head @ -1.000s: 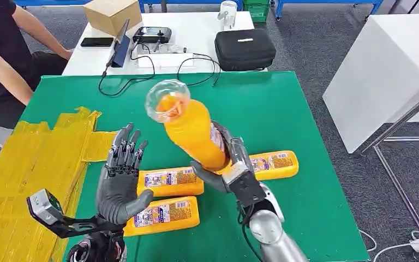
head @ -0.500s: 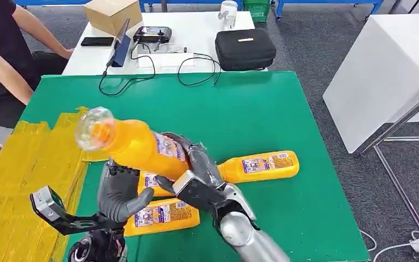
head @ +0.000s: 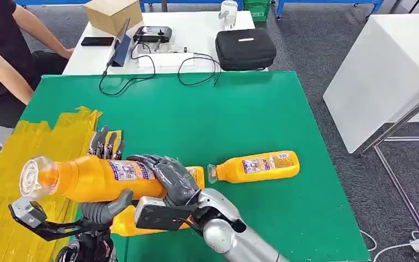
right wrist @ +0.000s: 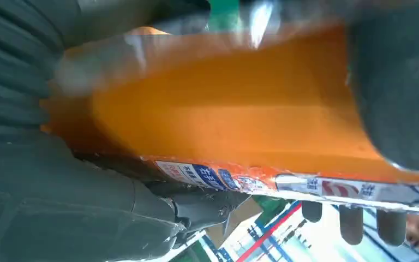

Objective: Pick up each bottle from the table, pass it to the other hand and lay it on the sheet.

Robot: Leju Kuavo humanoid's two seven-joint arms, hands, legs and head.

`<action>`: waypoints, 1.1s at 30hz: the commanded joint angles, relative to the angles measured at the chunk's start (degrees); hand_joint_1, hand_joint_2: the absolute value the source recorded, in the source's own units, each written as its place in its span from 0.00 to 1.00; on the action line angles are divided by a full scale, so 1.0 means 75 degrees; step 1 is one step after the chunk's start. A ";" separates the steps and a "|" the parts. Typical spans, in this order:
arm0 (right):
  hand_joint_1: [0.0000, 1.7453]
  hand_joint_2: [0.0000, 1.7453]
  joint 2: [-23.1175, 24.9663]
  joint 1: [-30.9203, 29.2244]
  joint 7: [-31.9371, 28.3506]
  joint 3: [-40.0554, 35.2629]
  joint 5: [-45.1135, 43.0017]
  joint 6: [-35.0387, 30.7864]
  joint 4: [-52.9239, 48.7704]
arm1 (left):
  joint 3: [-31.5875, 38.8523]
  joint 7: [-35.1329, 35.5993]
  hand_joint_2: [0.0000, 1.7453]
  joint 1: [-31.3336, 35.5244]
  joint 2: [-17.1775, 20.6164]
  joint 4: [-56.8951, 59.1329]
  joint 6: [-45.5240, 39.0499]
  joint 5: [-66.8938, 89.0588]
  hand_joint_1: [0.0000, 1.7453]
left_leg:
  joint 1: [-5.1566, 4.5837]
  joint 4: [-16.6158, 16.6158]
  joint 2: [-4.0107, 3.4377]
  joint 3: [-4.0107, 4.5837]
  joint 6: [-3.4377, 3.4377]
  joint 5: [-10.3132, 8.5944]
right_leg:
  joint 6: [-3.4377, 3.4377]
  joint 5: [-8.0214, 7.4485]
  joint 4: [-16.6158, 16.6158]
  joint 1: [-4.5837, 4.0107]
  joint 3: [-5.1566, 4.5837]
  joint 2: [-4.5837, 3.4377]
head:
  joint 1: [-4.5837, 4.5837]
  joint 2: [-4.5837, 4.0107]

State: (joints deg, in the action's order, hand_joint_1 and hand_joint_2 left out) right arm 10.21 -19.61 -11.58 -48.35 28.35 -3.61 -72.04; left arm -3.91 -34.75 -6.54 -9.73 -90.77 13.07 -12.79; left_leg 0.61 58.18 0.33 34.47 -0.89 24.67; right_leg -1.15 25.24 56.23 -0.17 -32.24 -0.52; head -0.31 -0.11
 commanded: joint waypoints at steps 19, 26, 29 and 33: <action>1.00 1.00 -0.0536 -0.0469 -0.0017 -0.1610 -0.0179 0.0519 0.0319 | 0.0593 -0.0141 1.00 0.0276 -0.0141 0.0356 0.0413 -0.0321 1.00 | 0.0001 -0.0012 0.0011 -0.0021 0.0000 -0.0001 | -0.0004 0.0004 -0.0015 -0.0002 0.0026 0.0024 | 0.0000 0.0000; 1.00 1.00 -0.0540 -0.0426 -0.0007 -0.1525 -0.0189 0.0492 0.0405 | 0.0619 -0.0171 1.00 0.0296 -0.0194 0.0363 0.0503 -0.0376 1.00 | 0.0002 -0.0013 0.0012 -0.0019 0.0001 -0.0002 | -0.0003 0.0003 -0.0017 -0.0002 0.0024 0.0024 | -0.0003 0.0003; 1.00 1.00 -0.0547 -0.0380 0.0015 -0.1453 -0.0198 0.0461 0.0467 | 0.0674 -0.0194 1.00 0.0282 -0.0232 0.0340 0.0512 -0.0442 1.00 | 0.0000 -0.0012 0.0013 -0.0018 0.0001 -0.0002 | -0.0003 0.0004 -0.0015 0.0000 0.0023 0.0025 | -0.0003 0.0003; 0.99 1.00 -0.0613 -0.0319 0.0082 -0.1361 -0.0146 0.0324 0.0508 | 0.0783 -0.0210 1.00 0.0239 -0.0229 0.0282 0.0403 -0.0438 1.00 | 0.0002 -0.0013 0.0012 -0.0016 0.0001 -0.0003 | -0.0002 0.0002 -0.0016 -0.0002 0.0019 0.0023 | -0.0003 0.0003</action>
State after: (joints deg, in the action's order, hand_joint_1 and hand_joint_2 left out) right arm 8.22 -23.32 -10.62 -54.07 26.51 -2.14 -71.25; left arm -1.01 -36.54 -8.72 -10.10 -91.21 17.07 -15.89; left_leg 0.61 58.18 0.26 34.48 -0.89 24.67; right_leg -1.15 25.24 56.22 -0.16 -32.29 -0.54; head -0.33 -0.09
